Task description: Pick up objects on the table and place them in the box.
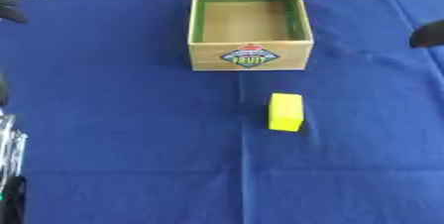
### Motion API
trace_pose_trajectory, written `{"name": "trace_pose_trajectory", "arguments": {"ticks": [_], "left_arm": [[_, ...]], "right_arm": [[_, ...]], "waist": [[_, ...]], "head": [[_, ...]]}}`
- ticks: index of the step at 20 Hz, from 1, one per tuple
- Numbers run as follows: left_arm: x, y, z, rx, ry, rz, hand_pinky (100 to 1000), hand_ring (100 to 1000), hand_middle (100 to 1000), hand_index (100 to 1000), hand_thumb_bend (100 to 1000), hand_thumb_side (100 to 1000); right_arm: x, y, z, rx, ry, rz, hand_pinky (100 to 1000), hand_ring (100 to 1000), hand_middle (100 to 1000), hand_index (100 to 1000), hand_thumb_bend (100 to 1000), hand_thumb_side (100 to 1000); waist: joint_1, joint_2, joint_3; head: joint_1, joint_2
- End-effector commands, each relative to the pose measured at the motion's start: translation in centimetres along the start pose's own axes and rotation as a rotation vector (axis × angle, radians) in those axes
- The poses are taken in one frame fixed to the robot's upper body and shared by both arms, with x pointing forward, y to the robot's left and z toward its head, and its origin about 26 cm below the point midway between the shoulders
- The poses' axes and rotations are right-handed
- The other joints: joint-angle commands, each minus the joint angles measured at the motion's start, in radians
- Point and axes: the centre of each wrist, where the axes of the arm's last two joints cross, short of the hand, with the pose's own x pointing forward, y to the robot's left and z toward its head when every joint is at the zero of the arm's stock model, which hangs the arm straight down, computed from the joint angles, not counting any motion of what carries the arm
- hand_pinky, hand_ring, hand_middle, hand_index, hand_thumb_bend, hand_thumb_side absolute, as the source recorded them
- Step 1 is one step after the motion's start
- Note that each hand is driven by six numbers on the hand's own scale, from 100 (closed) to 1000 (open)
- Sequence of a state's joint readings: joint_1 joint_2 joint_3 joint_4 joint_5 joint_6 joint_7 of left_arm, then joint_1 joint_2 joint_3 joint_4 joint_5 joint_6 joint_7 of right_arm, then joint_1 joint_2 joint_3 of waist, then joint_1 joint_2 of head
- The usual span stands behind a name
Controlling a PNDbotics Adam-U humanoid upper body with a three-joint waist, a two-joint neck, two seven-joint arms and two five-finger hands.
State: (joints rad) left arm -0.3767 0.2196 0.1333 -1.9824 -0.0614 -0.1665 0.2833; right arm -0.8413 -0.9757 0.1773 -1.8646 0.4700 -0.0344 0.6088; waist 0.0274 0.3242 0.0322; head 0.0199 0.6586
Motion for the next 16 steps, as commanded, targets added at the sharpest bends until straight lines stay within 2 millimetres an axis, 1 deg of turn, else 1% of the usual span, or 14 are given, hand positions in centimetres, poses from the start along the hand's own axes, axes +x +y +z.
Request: {"name": "trace_pose_trajectory", "arguments": {"ticks": [1,2,4,9,11,12,13,16], "left_arm": [[0.6,0.2,-0.4,-0.019,-0.028,-0.007,420,509,558,754,154,1000],[0.6,0.2,-0.4,-0.020,-0.028,-0.006,420,509,558,754,154,1000],[0.6,0.1,-0.4,-0.022,-0.027,-0.005,421,510,558,754,155,1000],[0.6,0.1,-0.4,-0.026,-0.026,-0.001,421,510,558,753,154,1000],[0.6,0.0,-0.4,-0.028,-0.026,0.001,421,510,558,752,152,1000],[0.6,0.0,-0.4,-0.029,-0.026,0.002,421,510,559,752,152,1000],[0.6,0.0,-0.4,-0.029,-0.026,0.003,421,510,558,752,151,1000],[0.6,0.0,-0.4,-0.031,-0.026,0.005,421,510,559,752,150,1000]], "right_arm": [[-0.7,-0.8,-0.5,0.074,0.018,-0.009,842,860,734,919,882,607],[-0.7,-0.8,-0.8,0.098,0.019,-0.015,845,863,737,918,891,575],[-0.8,-0.9,-1.6,0.138,0.020,-0.029,848,868,741,916,897,543],[-0.5,-0.8,-3.7,0.226,0.017,-0.038,850,874,747,902,911,493],[-0.2,-0.4,-4.6,0.259,0.023,-0.034,847,874,738,890,914,482],[-0.1,-0.2,-5.0,0.273,0.025,-0.032,846,873,732,884,936,472],[0.1,0.0,-5.3,0.285,0.028,-0.028,845,874,730,884,915,475],[0.6,0.8,-6.2,0.315,0.030,-0.015,841,873,730,891,918,466]], "waist": [[-0.005,-0.025,0.002],[-0.005,-0.026,0.003],[-0.006,-0.026,0.004],[-0.008,-0.027,0.004],[-0.008,-0.027,0.003],[-0.007,-0.027,0.003],[-0.007,-0.026,0.003],[-0.006,-0.025,0.004]], "head": [[-0.003,0.006],[-0.003,0.006],[-0.005,0.007],[-0.007,0.009],[-0.007,0.008],[-0.007,0.008],[-0.007,0.008],[-0.009,0.006]]}}
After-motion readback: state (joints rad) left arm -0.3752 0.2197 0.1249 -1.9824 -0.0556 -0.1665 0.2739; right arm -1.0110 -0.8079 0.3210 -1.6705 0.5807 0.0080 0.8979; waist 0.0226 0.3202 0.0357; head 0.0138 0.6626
